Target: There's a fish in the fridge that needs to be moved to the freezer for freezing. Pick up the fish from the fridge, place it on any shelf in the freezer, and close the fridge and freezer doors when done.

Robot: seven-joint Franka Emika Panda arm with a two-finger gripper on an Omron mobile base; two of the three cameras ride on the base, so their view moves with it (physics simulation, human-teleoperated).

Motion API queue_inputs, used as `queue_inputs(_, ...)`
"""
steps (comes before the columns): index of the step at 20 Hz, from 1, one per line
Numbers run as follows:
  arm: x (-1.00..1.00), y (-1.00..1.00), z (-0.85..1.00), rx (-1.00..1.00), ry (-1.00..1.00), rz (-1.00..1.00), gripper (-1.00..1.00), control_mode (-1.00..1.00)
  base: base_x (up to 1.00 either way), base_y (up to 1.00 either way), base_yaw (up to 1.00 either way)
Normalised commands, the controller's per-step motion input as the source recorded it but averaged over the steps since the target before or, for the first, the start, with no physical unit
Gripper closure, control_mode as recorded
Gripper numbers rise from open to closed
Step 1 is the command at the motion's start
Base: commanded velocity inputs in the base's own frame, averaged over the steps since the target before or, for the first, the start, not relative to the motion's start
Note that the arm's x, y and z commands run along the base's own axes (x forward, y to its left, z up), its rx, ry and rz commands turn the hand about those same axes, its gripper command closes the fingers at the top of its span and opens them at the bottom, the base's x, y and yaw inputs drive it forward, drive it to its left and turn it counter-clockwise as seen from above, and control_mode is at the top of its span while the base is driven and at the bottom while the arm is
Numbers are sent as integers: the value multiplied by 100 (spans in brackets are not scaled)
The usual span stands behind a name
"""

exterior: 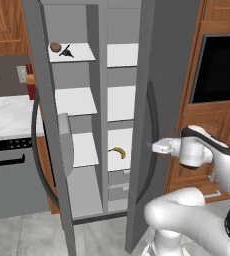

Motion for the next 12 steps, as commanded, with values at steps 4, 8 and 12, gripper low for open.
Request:
queue_inputs(4,61,52,0,-5,0,-19,-100,-100,0,0,0)
queue_inputs(8,61,37,0,-2,0,-14,-100,-100,0,0,0)
queue_inputs(12,60,14,0,0,0,-9,-100,-100,0,0,0)
